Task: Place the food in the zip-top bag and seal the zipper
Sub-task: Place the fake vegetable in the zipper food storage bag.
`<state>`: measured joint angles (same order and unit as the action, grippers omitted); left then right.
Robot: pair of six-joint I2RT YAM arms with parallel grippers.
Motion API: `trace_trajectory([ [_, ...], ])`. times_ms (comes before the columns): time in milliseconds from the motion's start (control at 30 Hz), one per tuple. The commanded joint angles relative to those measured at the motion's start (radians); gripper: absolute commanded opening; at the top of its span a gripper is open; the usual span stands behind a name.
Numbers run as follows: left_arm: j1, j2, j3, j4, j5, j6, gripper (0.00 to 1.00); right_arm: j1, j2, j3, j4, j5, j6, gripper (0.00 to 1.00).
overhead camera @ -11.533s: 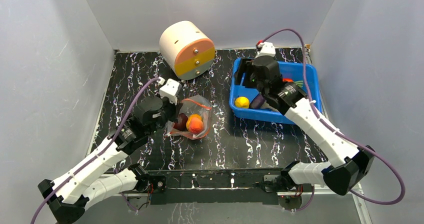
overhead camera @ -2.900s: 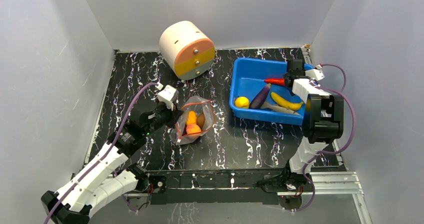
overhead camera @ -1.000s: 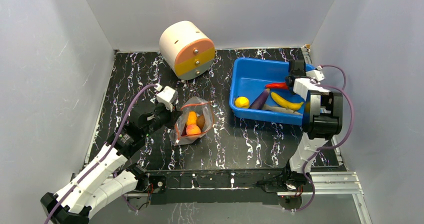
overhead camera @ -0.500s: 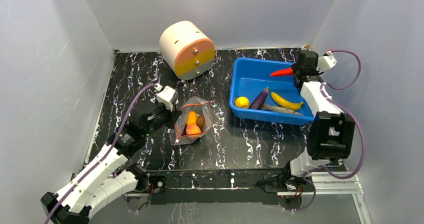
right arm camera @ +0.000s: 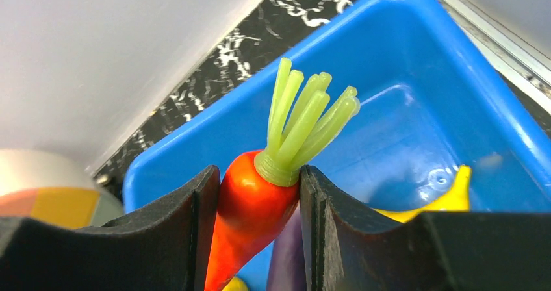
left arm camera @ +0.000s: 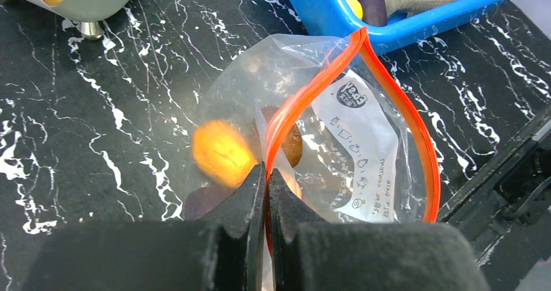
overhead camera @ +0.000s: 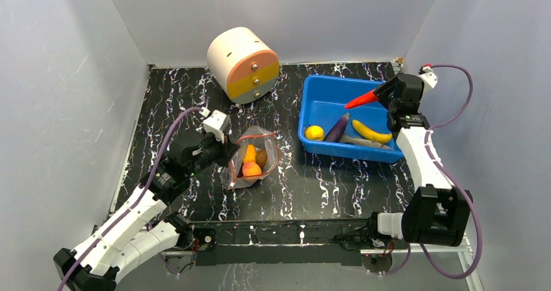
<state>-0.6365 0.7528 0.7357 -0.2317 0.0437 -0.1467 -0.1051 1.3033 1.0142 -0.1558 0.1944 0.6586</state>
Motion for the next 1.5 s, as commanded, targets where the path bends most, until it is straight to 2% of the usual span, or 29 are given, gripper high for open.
trace_trajectory([
  [0,0.006,0.02,0.057,0.022,0.032,-0.057,0.0,0.058,-0.097,0.008,0.076,-0.102,-0.069,0.21],
  [267,0.007,0.128,0.192,-0.042,-0.012,-0.117,0.0,0.242,-0.181,0.027,0.072,-0.237,-0.081,0.22],
  [400,0.006,0.153,0.213,-0.04,-0.018,-0.134,0.0,0.345,-0.23,0.022,0.103,-0.279,-0.112,0.22],
  [633,0.005,0.182,0.246,-0.044,0.003,-0.168,0.0,0.539,-0.307,0.02,0.15,-0.269,-0.17,0.21],
  [767,0.006,0.183,0.25,-0.052,0.008,-0.188,0.0,0.63,-0.344,-0.028,0.241,-0.312,-0.211,0.21],
  [933,0.006,0.174,0.242,-0.041,0.041,-0.226,0.0,0.846,-0.341,-0.131,0.42,-0.261,-0.33,0.21],
  [1033,0.005,0.168,0.241,-0.051,0.049,-0.228,0.0,0.961,-0.289,-0.148,0.478,-0.27,-0.462,0.25],
  [1100,0.006,0.158,0.236,-0.049,0.058,-0.233,0.0,0.991,-0.236,-0.139,0.485,-0.332,-0.562,0.27],
  [1200,0.006,0.131,0.215,-0.031,0.091,-0.216,0.0,1.001,-0.173,-0.166,0.513,-0.485,-0.815,0.27],
  [1267,0.006,0.128,0.221,-0.048,0.102,-0.212,0.0,1.001,-0.154,-0.151,0.453,-0.568,-0.968,0.28],
  [1467,0.006,0.099,0.219,-0.058,0.131,-0.186,0.0,1.001,-0.165,-0.16,0.327,-0.674,-1.263,0.29],
])
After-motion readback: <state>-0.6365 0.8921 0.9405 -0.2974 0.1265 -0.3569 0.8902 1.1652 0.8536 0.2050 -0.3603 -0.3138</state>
